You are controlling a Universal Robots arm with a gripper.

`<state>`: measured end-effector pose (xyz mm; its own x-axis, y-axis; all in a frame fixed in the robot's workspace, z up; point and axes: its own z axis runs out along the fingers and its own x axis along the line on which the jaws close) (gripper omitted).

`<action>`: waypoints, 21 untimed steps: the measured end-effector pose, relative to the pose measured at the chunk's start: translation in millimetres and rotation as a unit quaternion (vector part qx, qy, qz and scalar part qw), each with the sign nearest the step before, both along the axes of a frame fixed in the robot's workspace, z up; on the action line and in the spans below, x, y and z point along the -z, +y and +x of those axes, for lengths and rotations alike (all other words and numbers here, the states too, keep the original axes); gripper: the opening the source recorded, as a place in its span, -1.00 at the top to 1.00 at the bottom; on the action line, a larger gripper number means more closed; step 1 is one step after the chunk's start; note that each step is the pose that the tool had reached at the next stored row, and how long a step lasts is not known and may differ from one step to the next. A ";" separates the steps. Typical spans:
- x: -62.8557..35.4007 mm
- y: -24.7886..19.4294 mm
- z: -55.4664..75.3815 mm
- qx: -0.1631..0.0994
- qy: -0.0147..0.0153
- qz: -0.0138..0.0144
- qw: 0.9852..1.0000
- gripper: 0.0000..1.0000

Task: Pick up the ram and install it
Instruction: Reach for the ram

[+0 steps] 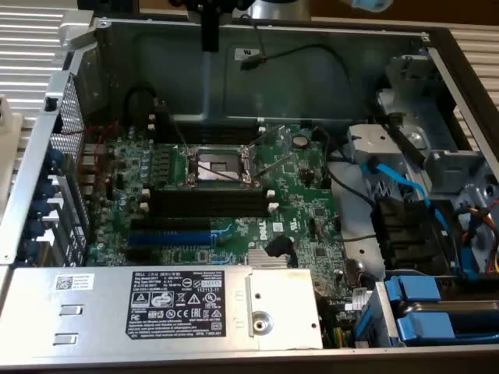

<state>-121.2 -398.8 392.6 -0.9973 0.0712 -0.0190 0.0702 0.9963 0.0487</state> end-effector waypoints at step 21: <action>-16.7 0.0 -0.9 0.000 0.006 -0.003 1.000 0.79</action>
